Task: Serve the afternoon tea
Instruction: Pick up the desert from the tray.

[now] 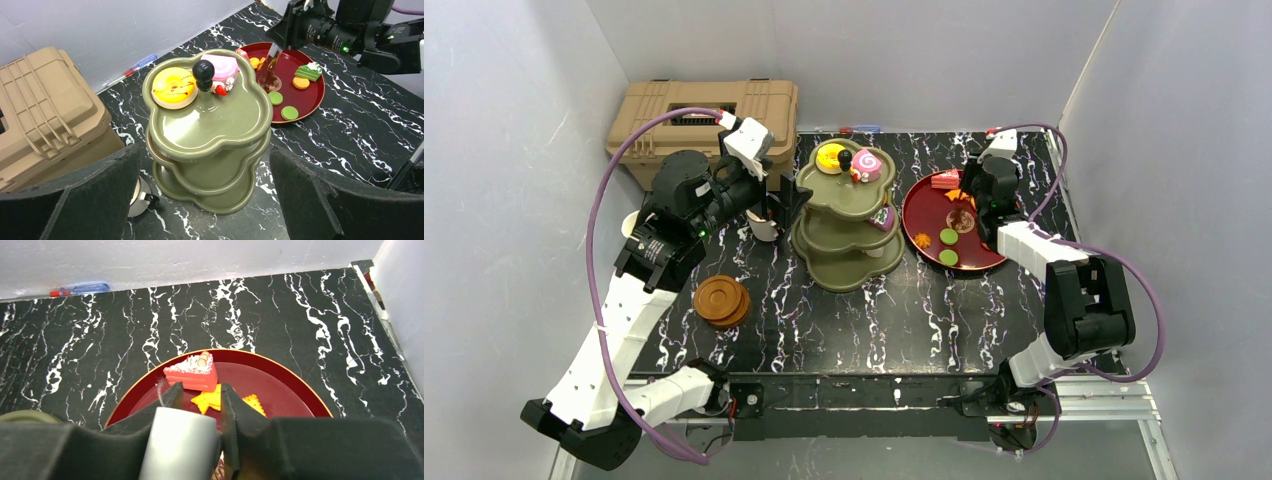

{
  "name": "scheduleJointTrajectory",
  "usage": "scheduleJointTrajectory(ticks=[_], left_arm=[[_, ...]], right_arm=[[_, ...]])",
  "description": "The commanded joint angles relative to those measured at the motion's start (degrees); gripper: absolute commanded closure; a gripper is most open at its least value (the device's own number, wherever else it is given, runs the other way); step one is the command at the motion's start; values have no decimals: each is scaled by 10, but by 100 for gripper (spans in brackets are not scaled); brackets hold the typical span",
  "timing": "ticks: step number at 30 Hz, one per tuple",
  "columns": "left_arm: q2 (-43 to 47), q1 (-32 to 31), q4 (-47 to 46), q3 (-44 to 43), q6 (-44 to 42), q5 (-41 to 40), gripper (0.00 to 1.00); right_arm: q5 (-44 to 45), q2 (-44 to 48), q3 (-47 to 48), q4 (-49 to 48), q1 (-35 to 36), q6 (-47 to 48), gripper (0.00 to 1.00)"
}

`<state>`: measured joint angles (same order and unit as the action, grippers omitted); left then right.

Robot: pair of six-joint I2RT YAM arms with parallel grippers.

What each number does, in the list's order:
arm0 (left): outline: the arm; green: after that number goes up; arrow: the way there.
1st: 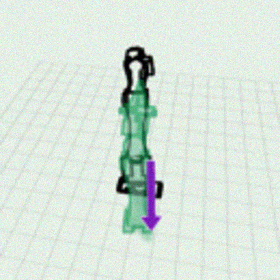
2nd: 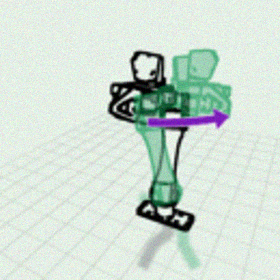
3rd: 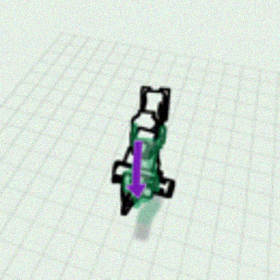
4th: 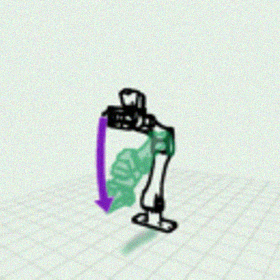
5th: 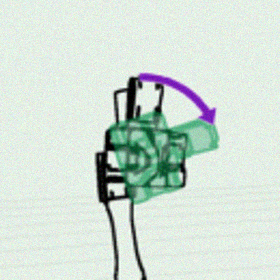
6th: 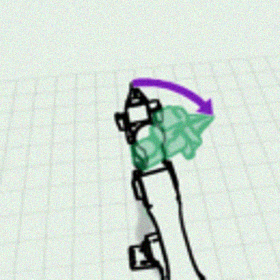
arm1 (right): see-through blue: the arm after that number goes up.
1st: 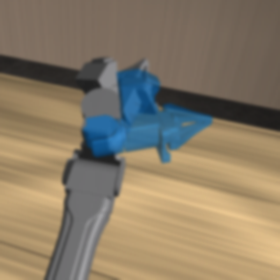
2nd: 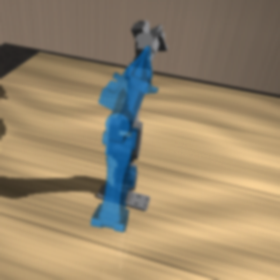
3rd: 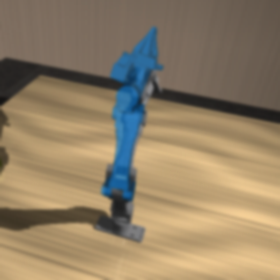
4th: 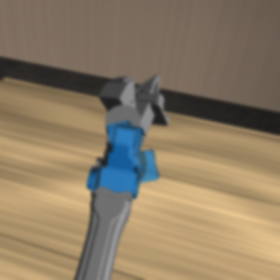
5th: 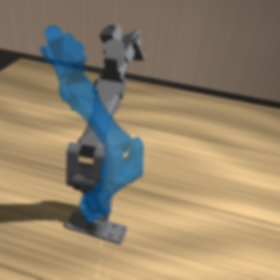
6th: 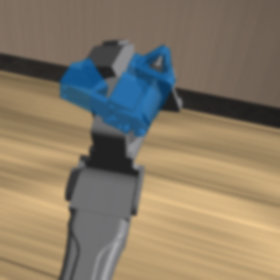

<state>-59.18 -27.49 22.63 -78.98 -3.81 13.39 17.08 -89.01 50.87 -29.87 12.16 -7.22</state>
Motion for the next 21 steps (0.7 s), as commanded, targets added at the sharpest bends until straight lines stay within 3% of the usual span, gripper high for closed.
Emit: scheduleJointTrajectory(ticks=[1,11,13,16,21], left_arm=[[11,2,-13,-5,-4,2,2],[13,2,-14,-7,-2,3,2],[13,2,-14,-9,-2,3,2],[13,2,-15,-12,-2,1,2],[16,2,-15,-11,-2,-4,2]], right_arm=[[-12,5,-1,-24,-2,1,71],[-23,47,27,6,-2,15,81],[-32,67,45,33,-2,7,85],[-40,111,74,83,6,-10,99],[-11,178,129,186,61,-1,99]])
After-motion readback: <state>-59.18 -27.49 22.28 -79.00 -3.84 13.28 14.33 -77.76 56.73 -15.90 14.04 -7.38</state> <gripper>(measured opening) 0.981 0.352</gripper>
